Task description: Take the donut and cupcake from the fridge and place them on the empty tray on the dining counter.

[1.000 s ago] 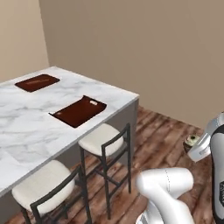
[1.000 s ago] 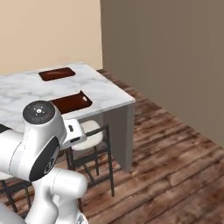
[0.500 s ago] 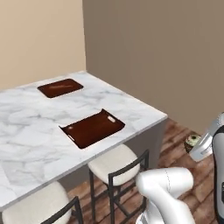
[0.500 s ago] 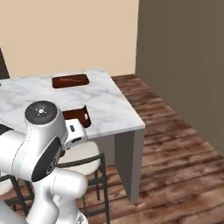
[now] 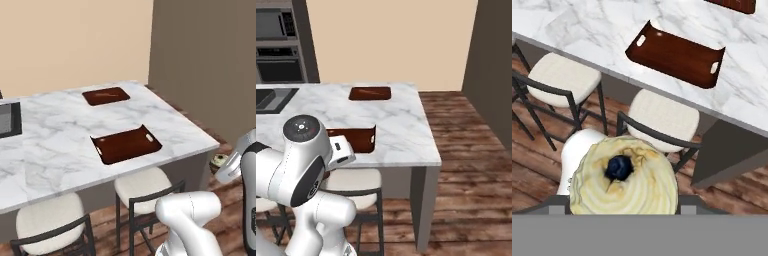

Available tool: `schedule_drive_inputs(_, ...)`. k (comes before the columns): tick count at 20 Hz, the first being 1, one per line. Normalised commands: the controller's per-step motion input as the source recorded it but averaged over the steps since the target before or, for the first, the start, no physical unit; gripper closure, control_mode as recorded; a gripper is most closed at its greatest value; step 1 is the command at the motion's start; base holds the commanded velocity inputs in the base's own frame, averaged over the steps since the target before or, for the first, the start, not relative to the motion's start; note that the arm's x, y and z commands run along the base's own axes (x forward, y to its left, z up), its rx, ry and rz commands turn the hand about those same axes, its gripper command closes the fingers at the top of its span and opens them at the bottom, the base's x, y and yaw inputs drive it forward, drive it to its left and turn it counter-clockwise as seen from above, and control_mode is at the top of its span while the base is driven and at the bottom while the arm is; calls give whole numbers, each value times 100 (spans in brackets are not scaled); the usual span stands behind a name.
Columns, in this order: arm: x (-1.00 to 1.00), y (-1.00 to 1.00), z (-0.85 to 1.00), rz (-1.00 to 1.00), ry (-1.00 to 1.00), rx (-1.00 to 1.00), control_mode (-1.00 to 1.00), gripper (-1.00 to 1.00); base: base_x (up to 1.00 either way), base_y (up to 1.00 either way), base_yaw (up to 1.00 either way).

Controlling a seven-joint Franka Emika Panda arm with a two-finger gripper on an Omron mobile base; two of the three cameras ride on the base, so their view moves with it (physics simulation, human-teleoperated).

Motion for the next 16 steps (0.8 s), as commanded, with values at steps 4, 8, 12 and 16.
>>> schedule_drive_inputs(4,0,0,0,0,0,0,100,100,100,0,45)
schedule_drive_inputs(8,0,0,0,0,0,0,100,100,100,-3,37)
schedule_drive_inputs(12,0,0,0,0,0,0,100,100,100,-2,24)
schedule_drive_inputs(16,0,0,0,0,0,0,100,100,95,0,22)
